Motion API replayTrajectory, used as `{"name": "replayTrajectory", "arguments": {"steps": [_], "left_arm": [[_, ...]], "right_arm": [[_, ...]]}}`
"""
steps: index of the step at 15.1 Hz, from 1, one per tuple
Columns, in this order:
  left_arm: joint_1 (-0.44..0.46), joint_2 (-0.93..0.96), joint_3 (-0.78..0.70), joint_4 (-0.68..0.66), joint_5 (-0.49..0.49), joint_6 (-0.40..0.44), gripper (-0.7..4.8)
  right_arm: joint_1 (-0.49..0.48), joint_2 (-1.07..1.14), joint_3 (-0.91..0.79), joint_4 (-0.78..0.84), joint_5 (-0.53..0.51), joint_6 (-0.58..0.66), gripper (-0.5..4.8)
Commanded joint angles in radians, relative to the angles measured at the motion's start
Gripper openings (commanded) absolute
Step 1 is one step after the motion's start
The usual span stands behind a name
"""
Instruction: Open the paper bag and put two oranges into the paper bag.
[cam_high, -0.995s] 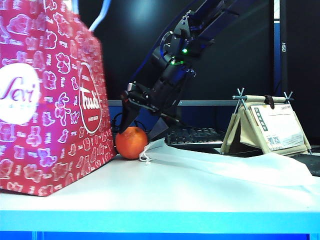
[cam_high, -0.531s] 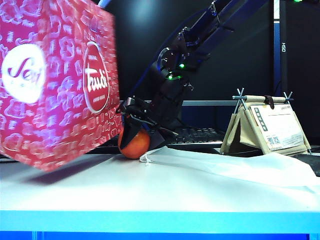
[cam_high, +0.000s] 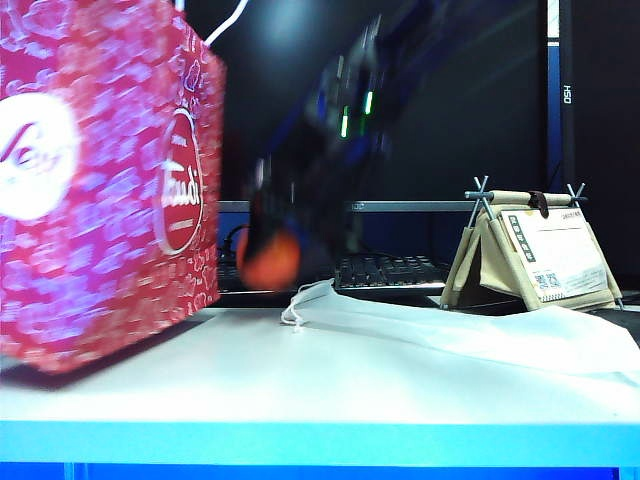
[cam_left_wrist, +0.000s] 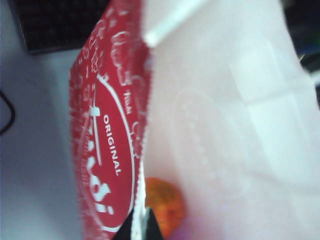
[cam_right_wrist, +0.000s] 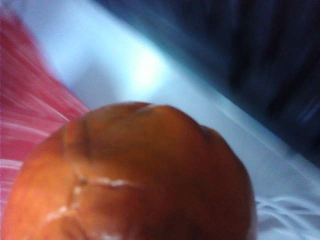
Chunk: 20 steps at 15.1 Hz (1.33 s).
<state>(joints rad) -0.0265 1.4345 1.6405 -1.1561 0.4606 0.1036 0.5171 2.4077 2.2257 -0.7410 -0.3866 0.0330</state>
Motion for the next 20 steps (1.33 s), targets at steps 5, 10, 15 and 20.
{"name": "replayTrajectory", "arguments": {"steps": [5,10,15,20], "left_arm": [[-0.002,0.002,-0.074,0.013,0.042,0.040,-0.06],[-0.004,0.002,-0.077,0.030,0.109,0.061,-0.06],[-0.004,0.002,-0.077,0.031,0.124,0.065,-0.06],[-0.004,0.002,-0.077,0.027,0.128,0.064,-0.06]], "right_arm": [[0.008,-0.361,0.010,0.058,0.062,-0.056,-0.02],[0.101,-0.643,0.010,0.114,0.076,-0.061,-0.02],[0.303,-0.595,0.009,-0.034,0.282,-0.194,-0.02],[0.353,-0.552,0.007,-0.122,0.398,-0.207,-0.02]]}}
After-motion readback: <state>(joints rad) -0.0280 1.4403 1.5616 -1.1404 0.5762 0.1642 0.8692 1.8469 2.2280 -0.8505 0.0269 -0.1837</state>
